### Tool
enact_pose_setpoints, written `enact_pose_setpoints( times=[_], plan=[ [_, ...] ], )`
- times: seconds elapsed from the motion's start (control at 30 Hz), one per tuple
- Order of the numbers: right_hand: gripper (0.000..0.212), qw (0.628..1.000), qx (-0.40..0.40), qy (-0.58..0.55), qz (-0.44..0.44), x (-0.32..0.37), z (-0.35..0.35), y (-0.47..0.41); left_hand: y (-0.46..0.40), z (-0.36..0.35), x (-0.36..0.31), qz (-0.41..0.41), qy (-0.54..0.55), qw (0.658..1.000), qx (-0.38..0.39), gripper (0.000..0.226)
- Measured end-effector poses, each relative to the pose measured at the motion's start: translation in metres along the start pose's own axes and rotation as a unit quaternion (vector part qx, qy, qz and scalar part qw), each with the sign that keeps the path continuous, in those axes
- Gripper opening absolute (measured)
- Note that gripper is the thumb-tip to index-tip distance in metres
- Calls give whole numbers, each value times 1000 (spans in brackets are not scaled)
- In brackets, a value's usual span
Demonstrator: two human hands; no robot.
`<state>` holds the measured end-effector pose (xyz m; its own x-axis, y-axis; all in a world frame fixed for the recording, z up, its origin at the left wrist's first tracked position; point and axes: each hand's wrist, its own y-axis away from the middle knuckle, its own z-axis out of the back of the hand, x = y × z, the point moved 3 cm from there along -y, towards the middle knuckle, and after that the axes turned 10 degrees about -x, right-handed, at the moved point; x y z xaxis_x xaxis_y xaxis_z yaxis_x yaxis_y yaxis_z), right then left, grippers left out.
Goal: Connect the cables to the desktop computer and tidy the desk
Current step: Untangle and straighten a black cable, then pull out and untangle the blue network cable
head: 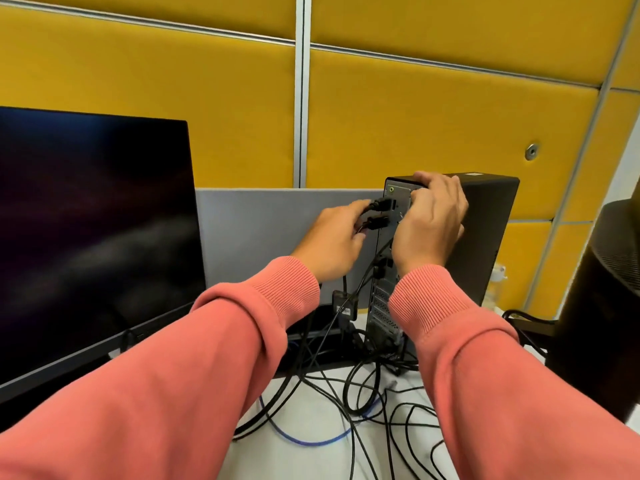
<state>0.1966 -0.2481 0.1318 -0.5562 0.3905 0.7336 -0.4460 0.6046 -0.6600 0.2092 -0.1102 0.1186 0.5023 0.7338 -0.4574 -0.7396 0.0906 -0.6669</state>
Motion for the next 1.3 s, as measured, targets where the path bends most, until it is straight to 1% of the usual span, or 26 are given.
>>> enact_pose_setpoints(
  times=[0.07,0.13,0.23,0.27,0.3,0.37,0.43,0.5,0.53,0.57,0.6,0.63,0.67,0.77,0.8,0.83,0.87,0.93,1.0,1.1,1.2,1.23,1.3],
  plan=[
    [51,1000,20,-7,-17,3,5,8,17,4,4,12,23,999,27,68],
    [52,999,39,-4,-24,5,12,21,34,8,12,22,32,998,40,75],
    [60,997,71,9,9,0,34,56,69,17,23,43,39,997,55,79],
    [59,996,89,5,21,-5,41,69,82,21,27,52,43,996,56,78],
    [55,993,117,4,23,-12,48,82,95,24,29,59,42,996,56,76],
    [43,978,206,18,-2,-29,60,108,127,30,34,74,28,995,59,71],
    [36,945,320,63,-30,-50,70,133,162,34,40,80,8,995,56,68],
    [32,888,441,124,-38,-70,77,157,196,35,49,84,-26,994,58,60],
    [33,858,489,156,-29,-79,79,169,209,33,54,92,-43,992,71,52],
    [35,835,521,177,-14,-86,83,180,221,31,59,99,-64,989,89,43],
    [36,824,535,186,-2,-92,85,189,230,30,63,101,-95,985,105,33],
    [36,825,535,185,3,-96,87,195,237,31,63,95,-128,981,109,26],
    [36,829,529,180,4,-99,89,200,244,32,63,89,-158,978,105,25],
    [31,840,517,166,0,-105,91,205,259,39,58,67,-216,972,70,36],
    [29,843,513,163,-1,-105,91,205,263,40,55,67,-207,975,52,34],
    [29,846,509,159,-1,-107,91,206,268,40,54,89,-166,981,35,31],
    [28,849,504,158,0,-108,91,206,271,39,53,121,-110,986,10,26],
    [28,851,498,166,11,-109,91,206,271,40,59,188,-10,980,-67,19],
    [32,850,496,176,31,-109,92,207,261,46,68,204,-4,970,-133,24],
    [36,843,496,204,32,-112,92,208,230,56,82,203,-11,964,-169,33],
    [35,846,491,205,27,-112,93,207,196,64,104,228,-19,956,-182,33],
    [35,846,491,204,27,-112,92,207,188,62,113,249,-22,955,-159,34],
    [35,846,491,204,30,-111,89,207,177,53,131,298,-40,951,-71,40]
  ],
)
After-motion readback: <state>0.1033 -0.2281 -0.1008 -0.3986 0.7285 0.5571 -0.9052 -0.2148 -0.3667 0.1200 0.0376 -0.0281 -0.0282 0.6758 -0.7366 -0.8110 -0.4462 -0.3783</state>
